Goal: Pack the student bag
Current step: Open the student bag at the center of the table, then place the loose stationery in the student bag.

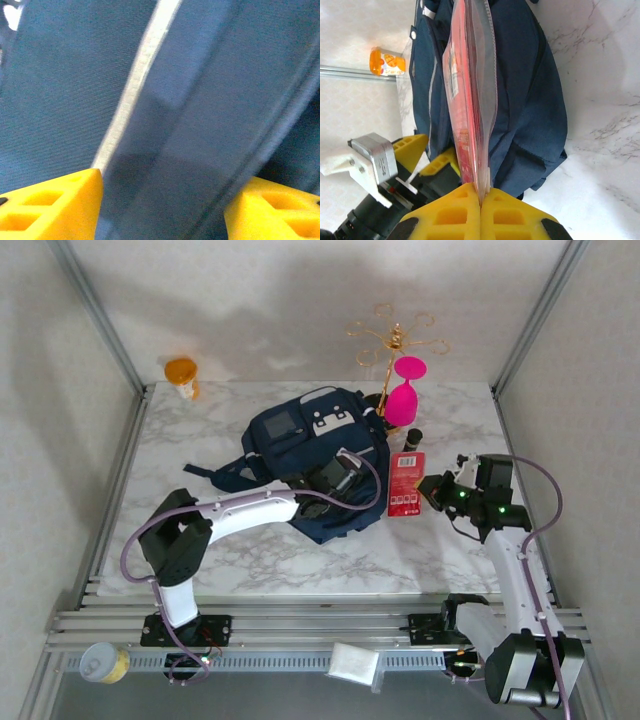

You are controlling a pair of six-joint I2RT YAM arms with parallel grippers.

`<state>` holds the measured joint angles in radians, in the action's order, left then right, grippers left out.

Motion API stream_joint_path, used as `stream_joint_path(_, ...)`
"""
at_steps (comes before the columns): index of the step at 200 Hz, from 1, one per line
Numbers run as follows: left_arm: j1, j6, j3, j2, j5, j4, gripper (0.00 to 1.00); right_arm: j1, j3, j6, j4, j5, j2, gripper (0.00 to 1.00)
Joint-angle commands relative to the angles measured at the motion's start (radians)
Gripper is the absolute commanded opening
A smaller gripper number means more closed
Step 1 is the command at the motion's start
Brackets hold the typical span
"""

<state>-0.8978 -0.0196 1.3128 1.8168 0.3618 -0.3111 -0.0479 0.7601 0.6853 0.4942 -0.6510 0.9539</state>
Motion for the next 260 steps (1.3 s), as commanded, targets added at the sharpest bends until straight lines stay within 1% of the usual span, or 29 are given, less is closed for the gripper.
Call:
stream_joint_path(1,0.037,-0.048,0.017,-0.019,0.077,0.063,0.56,-0.001,-0.021,0.028,-0.037,-0.038,-0.001,0.0)
stream_joint_path(22,0.069,-0.052,0.022,-0.042,0.041,0.078,0.44,0.008,-0.03,0.053,-0.057,-0.049,0.002,0.0)
stream_joint_path(39,0.089,-0.054,0.022,-0.054,0.014,0.089,0.3,0.021,-0.035,0.084,-0.082,-0.05,0.002,0.0)
stream_joint_path(61,0.096,-0.04,0.042,-0.053,-0.003,0.085,0.0,0.071,-0.062,0.183,-0.172,-0.044,0.0,0.0)
stream_joint_path(77,0.096,0.004,0.082,-0.049,-0.005,0.046,0.0,0.136,-0.068,0.255,-0.248,-0.013,0.017,0.0)
stream_joint_path(95,0.096,0.094,0.146,-0.048,-0.02,-0.029,0.0,0.204,-0.062,0.318,-0.31,0.038,0.047,0.0)
stream_joint_path(110,0.089,0.178,0.18,-0.051,-0.068,-0.057,0.0,0.249,-0.07,0.382,-0.389,0.068,0.076,0.01)
stream_joint_path(134,0.057,0.312,0.251,-0.033,-0.096,-0.109,0.0,0.31,-0.077,0.473,-0.472,0.196,0.12,0.03)
stream_joint_path(150,0.029,0.393,0.307,-0.012,-0.102,-0.15,0.0,0.333,-0.08,0.535,-0.577,0.238,0.156,0.04)
stream_joint_path(162,0.01,0.442,0.344,0.007,-0.152,-0.164,0.0,0.36,-0.05,0.549,-0.615,0.286,0.2,0.06)
stream_joint_path(173,-0.003,0.489,0.38,0.03,-0.159,-0.178,0.0,0.385,-0.019,0.555,-0.618,0.344,0.246,0.08)
stream_joint_path(189,-0.007,0.537,0.423,0.06,-0.151,-0.205,0.0,0.412,-0.007,0.582,-0.678,0.403,0.307,0.15)
stream_joint_path(208,-0.007,0.553,0.439,0.066,-0.132,-0.215,0.0,0.449,-0.007,0.596,-0.742,0.49,0.369,0.17)
stream_joint_path(214,-0.004,0.559,0.438,0.063,-0.133,-0.209,0.0,0.462,-0.024,0.605,-0.793,0.503,0.383,0.18)
stream_joint_path(222,-0.002,0.567,0.429,0.058,-0.141,-0.196,0.0,0.473,-0.049,0.605,-0.898,0.498,0.406,0.24)
stream_joint_path(227,0.002,0.569,0.424,0.055,-0.147,-0.186,0.0,0.478,-0.05,0.605,-0.925,0.488,0.423,0.28)
stream_joint_path(241,0.014,0.586,0.416,0.052,-0.135,-0.181,0.0,0.477,-0.032,0.597,-0.904,0.447,0.456,0.39)
stream_joint_path(246,0.023,0.592,0.413,0.05,-0.14,-0.181,0.0,0.478,-0.031,0.585,-0.895,0.441,0.454,0.41)
stream_joint_path(260,0.041,0.602,0.393,0.039,-0.157,-0.162,0.0,0.478,-0.042,0.547,-0.856,0.444,0.42,0.43)
